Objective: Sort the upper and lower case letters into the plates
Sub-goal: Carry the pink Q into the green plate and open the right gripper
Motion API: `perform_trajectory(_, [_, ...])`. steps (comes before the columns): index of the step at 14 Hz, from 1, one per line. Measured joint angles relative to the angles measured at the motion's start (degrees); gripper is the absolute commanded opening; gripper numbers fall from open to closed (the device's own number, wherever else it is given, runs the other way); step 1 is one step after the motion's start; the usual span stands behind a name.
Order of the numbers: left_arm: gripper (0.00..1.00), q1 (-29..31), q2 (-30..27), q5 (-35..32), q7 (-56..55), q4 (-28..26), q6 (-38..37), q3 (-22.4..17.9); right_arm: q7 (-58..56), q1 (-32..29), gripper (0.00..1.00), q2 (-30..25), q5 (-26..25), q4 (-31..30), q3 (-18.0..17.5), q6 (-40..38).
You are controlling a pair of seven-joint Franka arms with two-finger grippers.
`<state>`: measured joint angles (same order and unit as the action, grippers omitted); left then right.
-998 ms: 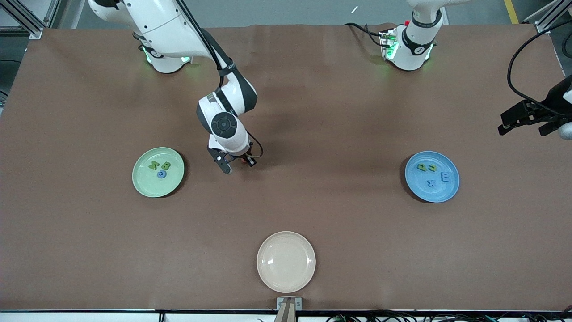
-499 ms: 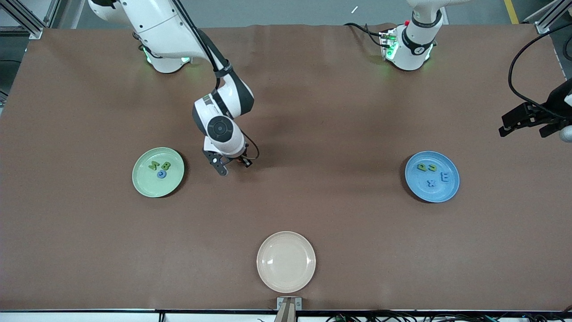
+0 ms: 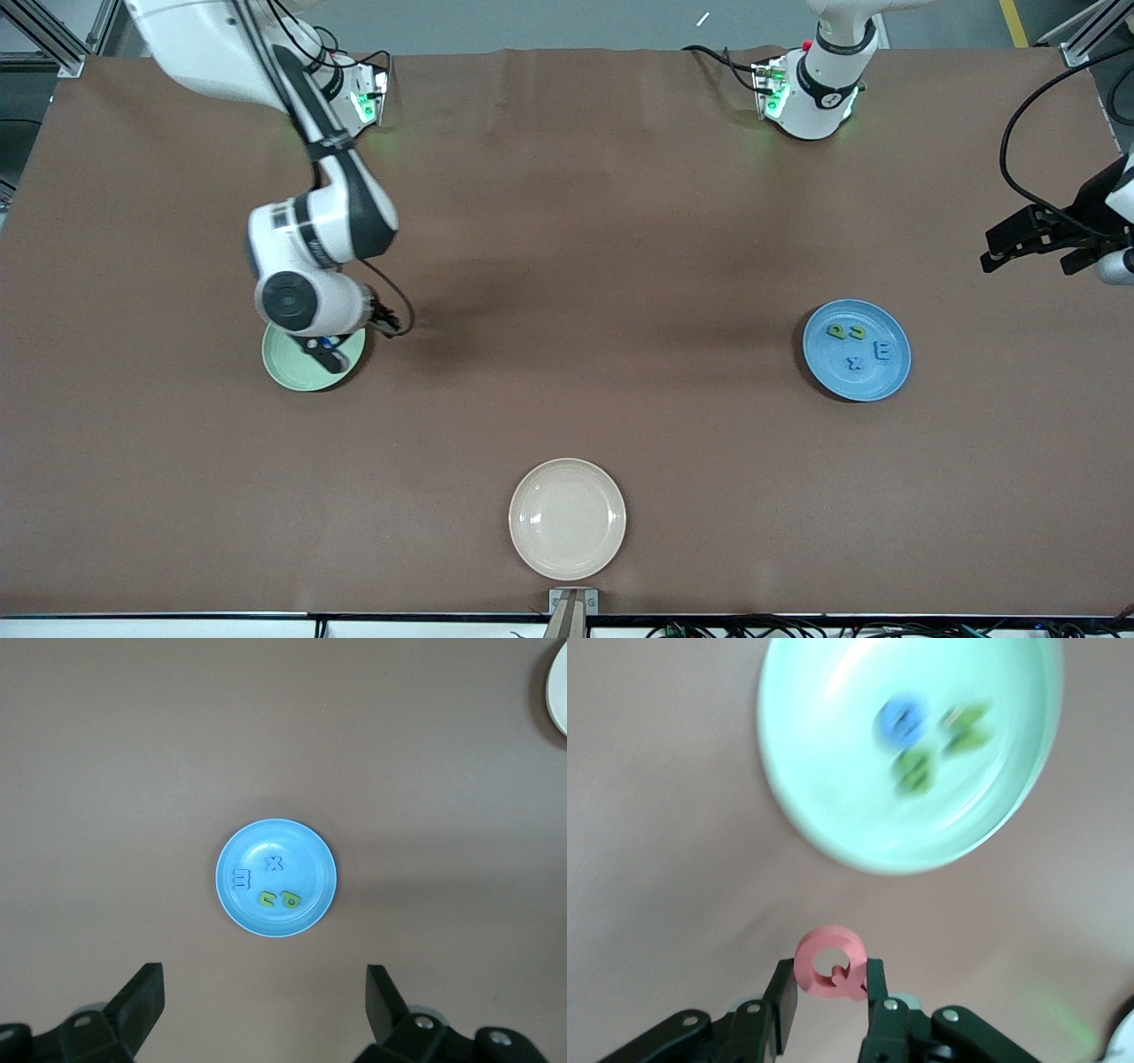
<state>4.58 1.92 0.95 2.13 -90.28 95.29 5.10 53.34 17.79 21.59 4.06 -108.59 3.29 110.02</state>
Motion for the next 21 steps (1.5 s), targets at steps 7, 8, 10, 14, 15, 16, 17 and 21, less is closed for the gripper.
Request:
perform_trajectory(7, [1.00, -9.5, 0.0, -2.0, 0.0, 0.9, 0.0, -7.8, -8.5, -7.3, 0.02, 3.2, -0.7, -2.1, -0.4, 8.6])
perform_trajectory(8, [1.00, -9.4, 0.0, -2.0, 0.0, 0.9, 0.0, -7.9, -8.5, -7.3, 0.02, 3.9, -0.7, -2.1, -0.5, 9.7])
perform_trajectory(10, [1.00, -9.1, 0.0, -2.0, 0.0, 0.9, 0.0, -8.0, -8.5, -7.8, 0.02, 5.6, -0.7, -2.3, -0.5, 12.9])
perform_trajectory(14, [1.00, -9.0, 0.0, -2.0, 0.0, 0.9, 0.0, -8.1, -8.5, -8.1, 0.05, 7.9, -0.7, -3.5, -0.7, 16.6])
perform_trajectory(15, [1.00, -9.0, 0.0, -2.0, 0.0, 0.9, 0.0, -8.1, -8.5, -8.1, 0.08, 8.1, -0.7, -3.5, -0.7, 16.6])
perform_trajectory(16, [1.00, -8.8, 0.0, -2.0, 0.0, 0.9, 0.0, -8.1, -8.5, -8.1, 0.08, 8.3, -0.7, -3.6, -0.8, 16.8])
perform_trajectory(17, [1.00, -8.6, 0.0, -2.0, 0.0, 0.9, 0.0, -8.1, -8.5, -8.1, 0.19, 8.4, -0.7, -3.6, -0.8, 17.0])
perform_trajectory(21, [1.00, -6.8, 0.0, -2.0, 0.0, 0.9, 0.2, -7.7, -8.5, -8.1, 1.00, 8.5, -0.7, -3.5, -0.9, 16.8])
